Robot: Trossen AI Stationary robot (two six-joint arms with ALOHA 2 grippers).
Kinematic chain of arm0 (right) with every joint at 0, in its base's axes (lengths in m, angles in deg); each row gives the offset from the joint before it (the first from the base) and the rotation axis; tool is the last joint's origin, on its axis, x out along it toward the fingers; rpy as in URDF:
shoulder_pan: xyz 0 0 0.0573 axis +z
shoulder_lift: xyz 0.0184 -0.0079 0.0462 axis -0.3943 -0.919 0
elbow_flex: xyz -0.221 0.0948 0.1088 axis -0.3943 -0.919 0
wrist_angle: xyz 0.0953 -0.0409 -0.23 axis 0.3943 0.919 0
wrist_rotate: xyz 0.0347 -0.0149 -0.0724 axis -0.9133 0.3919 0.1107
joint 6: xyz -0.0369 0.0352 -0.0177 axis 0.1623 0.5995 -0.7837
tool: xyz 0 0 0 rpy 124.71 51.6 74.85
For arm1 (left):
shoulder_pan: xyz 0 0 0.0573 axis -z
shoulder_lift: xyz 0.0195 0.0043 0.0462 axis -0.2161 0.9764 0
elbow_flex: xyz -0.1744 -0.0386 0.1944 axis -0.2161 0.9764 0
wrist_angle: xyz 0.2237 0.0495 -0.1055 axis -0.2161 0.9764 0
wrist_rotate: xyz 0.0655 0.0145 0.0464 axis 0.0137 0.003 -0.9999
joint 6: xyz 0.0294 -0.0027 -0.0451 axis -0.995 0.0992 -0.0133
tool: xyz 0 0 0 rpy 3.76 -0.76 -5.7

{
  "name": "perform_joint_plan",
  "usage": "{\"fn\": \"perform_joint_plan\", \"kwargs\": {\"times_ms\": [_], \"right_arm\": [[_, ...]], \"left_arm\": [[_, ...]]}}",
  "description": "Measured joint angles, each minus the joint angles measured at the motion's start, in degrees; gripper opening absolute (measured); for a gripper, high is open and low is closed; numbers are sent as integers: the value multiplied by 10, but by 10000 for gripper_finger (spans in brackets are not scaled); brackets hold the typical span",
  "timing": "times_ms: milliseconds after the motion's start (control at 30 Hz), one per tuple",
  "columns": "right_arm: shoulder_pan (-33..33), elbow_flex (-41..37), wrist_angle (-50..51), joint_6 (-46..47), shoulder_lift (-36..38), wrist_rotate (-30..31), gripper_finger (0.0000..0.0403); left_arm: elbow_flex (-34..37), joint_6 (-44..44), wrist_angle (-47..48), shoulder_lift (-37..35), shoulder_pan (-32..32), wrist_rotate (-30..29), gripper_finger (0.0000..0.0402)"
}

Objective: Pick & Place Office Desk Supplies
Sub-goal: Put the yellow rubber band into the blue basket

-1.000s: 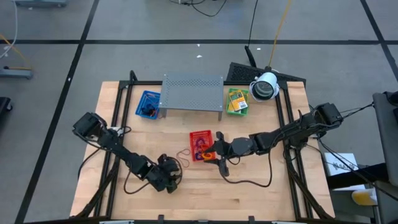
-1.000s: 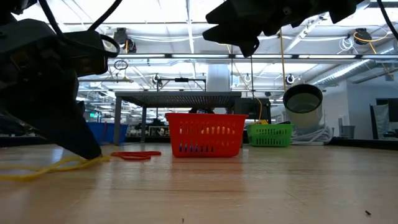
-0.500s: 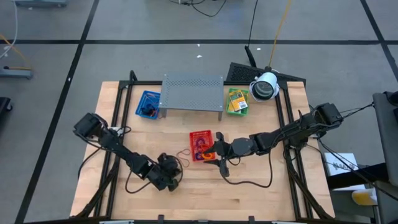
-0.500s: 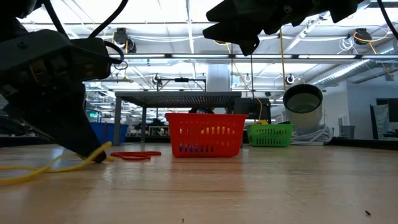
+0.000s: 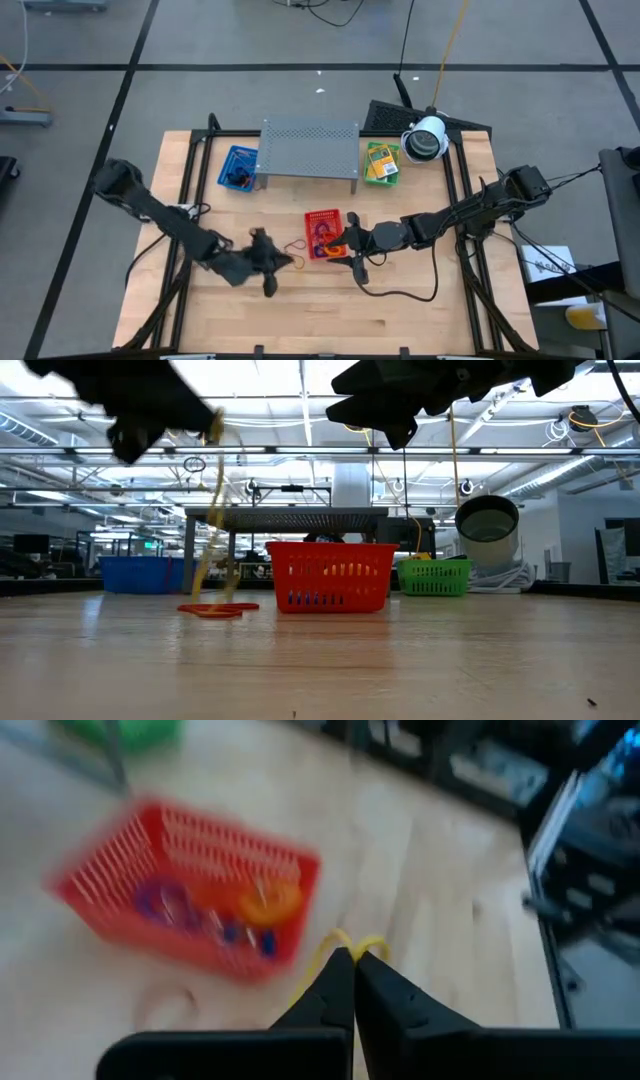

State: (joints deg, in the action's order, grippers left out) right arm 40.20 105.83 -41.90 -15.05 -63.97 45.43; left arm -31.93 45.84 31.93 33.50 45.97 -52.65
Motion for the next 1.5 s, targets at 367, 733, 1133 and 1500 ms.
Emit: {"fn": "perform_joint_plan", "kwargs": {"times_ms": [367, 733, 1133, 1500], "right_arm": [[0, 0, 0, 0, 0, 0, 169], [0, 0, 0, 0, 0, 0, 169], [0, 0, 0, 0, 0, 0, 169], [0, 0, 0, 0, 0, 0, 169]], "left_arm": [[-1, -165, 115, -241, 0, -182, 1], [-1, -352, 163, -409, -2, -415, 1], [-1, -412, 201, -469, -76, -454, 1], [-2, -312, 338, -469, -230, -333, 1]]}}
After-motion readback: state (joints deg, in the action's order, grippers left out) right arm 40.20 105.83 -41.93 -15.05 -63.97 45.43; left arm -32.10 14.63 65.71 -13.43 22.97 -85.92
